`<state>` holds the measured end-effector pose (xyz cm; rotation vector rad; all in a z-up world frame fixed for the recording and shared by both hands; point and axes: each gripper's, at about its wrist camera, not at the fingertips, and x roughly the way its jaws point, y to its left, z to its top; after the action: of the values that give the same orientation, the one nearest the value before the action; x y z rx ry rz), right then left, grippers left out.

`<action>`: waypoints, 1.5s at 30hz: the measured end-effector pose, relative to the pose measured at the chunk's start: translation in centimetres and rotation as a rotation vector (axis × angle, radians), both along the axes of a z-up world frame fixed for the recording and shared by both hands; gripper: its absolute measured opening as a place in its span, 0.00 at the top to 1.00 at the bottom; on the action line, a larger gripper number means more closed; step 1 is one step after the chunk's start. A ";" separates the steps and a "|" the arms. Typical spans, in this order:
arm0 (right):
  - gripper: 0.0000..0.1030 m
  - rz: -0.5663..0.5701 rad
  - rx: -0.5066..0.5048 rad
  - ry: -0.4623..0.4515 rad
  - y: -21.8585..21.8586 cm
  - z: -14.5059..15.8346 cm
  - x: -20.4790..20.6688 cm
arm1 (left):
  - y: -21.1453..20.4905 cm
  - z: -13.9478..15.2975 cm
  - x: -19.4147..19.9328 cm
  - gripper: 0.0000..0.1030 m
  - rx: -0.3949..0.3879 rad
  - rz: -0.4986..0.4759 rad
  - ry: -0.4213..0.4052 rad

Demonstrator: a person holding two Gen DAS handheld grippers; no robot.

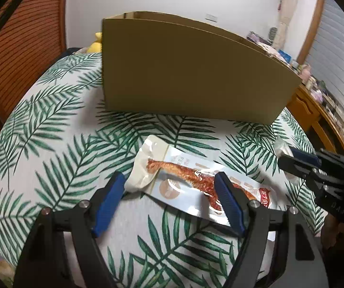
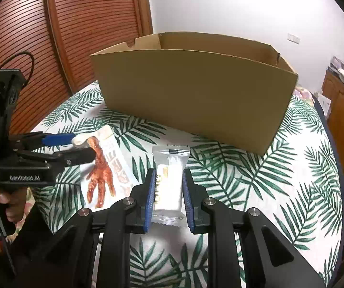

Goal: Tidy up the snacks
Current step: 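Grasp the small white wrapped sweet with the right tool while the left approaches the chicken-feet pack, then close the left tool on the chicken-feet pack and lift it from the bed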

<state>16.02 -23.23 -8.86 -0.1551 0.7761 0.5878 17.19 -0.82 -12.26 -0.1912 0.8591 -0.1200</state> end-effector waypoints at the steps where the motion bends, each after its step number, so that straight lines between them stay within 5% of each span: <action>1: 0.81 -0.001 0.007 -0.002 -0.2 -0.1 -0.1 | 0.2 0.1 -0.2 0.26 -0.004 0.014 0.001; 12: 0.80 0.020 0.061 -0.016 -1.2 0.0 -0.6 | -0.6 0.4 -2.0 0.26 -0.046 0.012 0.053; 25: 0.80 0.008 0.107 -0.026 -3.4 0.0 -1.5 | -2.9 -0.8 3.3 0.26 -0.066 0.008 0.118; 45: 0.80 -0.006 0.112 -0.014 -4.8 -1.6 -1.4 | -7.8 -1.7 7.0 0.26 0.187 -0.059 0.124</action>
<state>14.62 -28.03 -10.45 -0.0539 0.7285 0.6225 24.19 -8.64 -13.94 0.0024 0.9939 -0.0823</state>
